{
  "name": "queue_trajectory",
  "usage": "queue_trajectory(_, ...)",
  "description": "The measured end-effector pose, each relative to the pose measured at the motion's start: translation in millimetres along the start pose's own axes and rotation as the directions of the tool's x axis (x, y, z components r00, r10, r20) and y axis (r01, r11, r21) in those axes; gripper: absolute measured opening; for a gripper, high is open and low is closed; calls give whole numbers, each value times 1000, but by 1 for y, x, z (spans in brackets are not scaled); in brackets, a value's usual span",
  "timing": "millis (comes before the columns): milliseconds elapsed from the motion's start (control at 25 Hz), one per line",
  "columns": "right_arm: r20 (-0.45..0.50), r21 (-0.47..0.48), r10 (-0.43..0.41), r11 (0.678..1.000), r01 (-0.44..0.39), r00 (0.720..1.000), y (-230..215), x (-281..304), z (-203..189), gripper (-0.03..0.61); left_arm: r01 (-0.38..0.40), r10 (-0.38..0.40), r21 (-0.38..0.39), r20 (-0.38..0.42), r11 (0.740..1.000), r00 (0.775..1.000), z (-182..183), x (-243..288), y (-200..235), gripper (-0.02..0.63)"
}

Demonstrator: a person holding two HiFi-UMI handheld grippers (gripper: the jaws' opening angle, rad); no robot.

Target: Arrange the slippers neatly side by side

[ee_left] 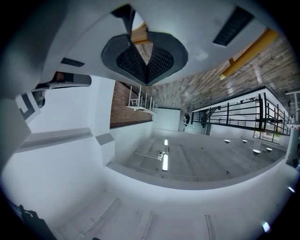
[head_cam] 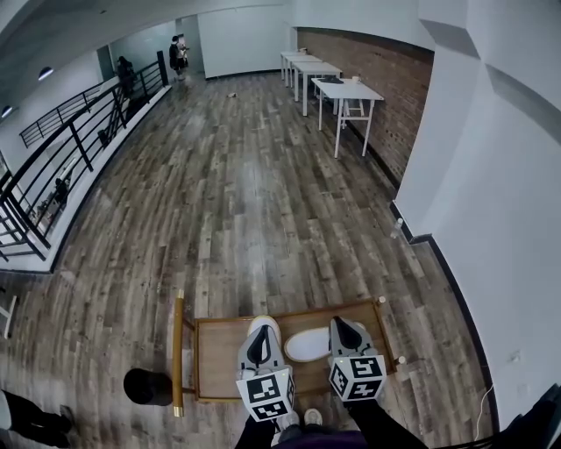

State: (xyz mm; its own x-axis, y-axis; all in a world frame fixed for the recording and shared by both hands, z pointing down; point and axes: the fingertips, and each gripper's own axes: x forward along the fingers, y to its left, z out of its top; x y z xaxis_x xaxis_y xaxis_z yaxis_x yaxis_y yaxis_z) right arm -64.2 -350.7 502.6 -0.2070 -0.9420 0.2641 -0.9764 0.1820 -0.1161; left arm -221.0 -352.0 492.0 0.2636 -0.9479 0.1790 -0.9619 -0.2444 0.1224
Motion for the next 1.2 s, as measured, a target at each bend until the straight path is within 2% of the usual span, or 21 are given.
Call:
queue_trajectory(160, -14, -24, 22, 999, -22, 1000, -3, 6, -4, -2, -5, 5, -4, -1, 1000, 1000, 0, 2, 2, 0)
queue_trajectory(280, -46, -60, 138, 988, -141, 989, 6, 15, -12, -2, -7, 7, -3, -3, 1000, 1000, -1, 3, 3, 0)
queue_trajectory(440, -132, -148, 267, 947, -285, 955, 18, 26, -27, 0, -17, 17, -11, -14, 1000, 1000, -5, 3, 8, 0)
queue_trajectory(560, -200, -207, 315, 912, -355, 928, 21, 34, -37, 0, -21, 21, -10, -17, 1000, 1000, -6, 5, 11, 0)
queue_trajectory(640, -254, -254, 349, 876, -410, 902, 22, 39, -45, 0, -24, 24, -9, -20, 1000, 1000, -6, 6, 12, 0)
queue_trajectory(800, -389, -321, 439, 760, -565, 810, 29, 49, -66, 8, -31, 30, -6, -27, 1000, 999, -10, 7, 16, 1)
queue_trajectory(920, -502, -361, 464, 654, -664, 730, 33, 56, -83, 52, -35, 34, -5, -33, 999, 999, -11, 8, 18, 0)
queue_trajectory(1080, -685, -385, 431, 469, -795, 587, 33, 59, -117, 97, -36, 36, 3, -43, 999, 998, -12, 11, 20, 0)
queue_trajectory(1200, -804, -352, 367, 341, -872, 468, 28, 56, -145, 141, -37, 38, 24, -57, 999, 998, -15, 12, 23, 0)
